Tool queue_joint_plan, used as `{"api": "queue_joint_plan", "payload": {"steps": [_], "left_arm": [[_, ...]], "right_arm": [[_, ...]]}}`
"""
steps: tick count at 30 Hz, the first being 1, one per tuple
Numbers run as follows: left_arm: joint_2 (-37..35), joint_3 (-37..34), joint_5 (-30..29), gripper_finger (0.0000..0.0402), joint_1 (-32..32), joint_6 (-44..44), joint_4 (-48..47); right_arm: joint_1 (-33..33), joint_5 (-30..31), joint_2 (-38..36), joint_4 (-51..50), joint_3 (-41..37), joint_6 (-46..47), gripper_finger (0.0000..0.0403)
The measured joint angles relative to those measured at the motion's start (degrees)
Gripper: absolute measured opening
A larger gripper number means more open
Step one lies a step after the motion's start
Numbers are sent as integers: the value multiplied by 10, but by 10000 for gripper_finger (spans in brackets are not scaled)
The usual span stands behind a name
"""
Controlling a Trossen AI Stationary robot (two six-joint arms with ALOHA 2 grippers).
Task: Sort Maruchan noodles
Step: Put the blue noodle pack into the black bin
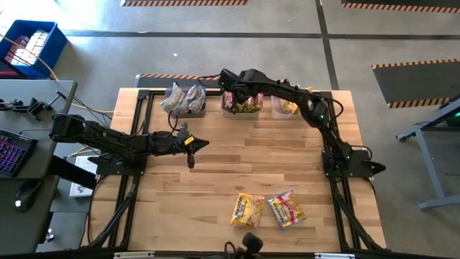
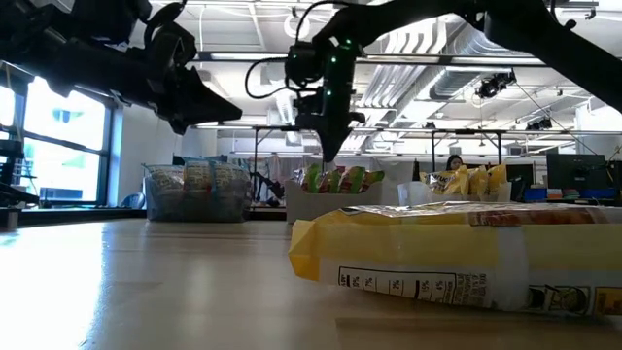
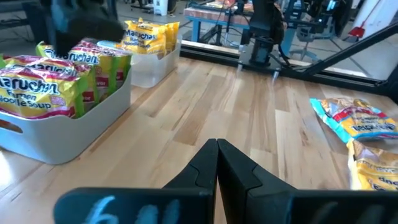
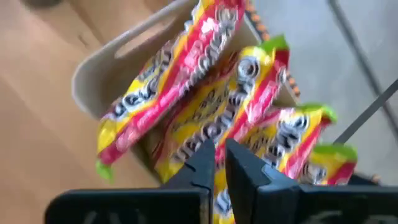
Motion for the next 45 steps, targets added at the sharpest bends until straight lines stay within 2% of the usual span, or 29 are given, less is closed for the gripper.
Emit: {"api": "queue_joint_plan", "payload": {"steps": [4, 7, 12, 18, 21, 25, 31, 38, 41, 45], "left_arm": [[0, 0, 15, 0, 0, -1, -9], [0, 0, 17, 0, 0, -10, -26], [0, 0, 17, 0, 0, -20, -48], [0, 0, 24, 0, 0, -25, -50], [0, 0, 25, 0, 0, -26, -49], [6, 0, 40, 0, 0, -35, -40], [67, 23, 56, 0, 0, -36, -25], [184, 71, 56, 0, 0, -10, -4], [211, 84, 56, 0, 0, 9, -7], [217, 92, 56, 0, 4, 3, -5]], "right_arm": [[19, -3, -36, 141, -104, -30, 3], [34, -11, -84, 265, -221, -37, 4], [61, -21, -199, 478, -447, -27, 1], [99, -18, -356, 611, -657, 18, 0], [118, -15, -423, 611, -725, 47, 0], [145, -44, -503, 591, -792, 90, 0], [214, -107, -588, 474, -827, 181, 0], [371, -209, -604, 318, -828, 352, 0], [443, -271, -592, 309, -828, 383, 0], [512, -298, -573, 314, -828, 421, 0]]}}
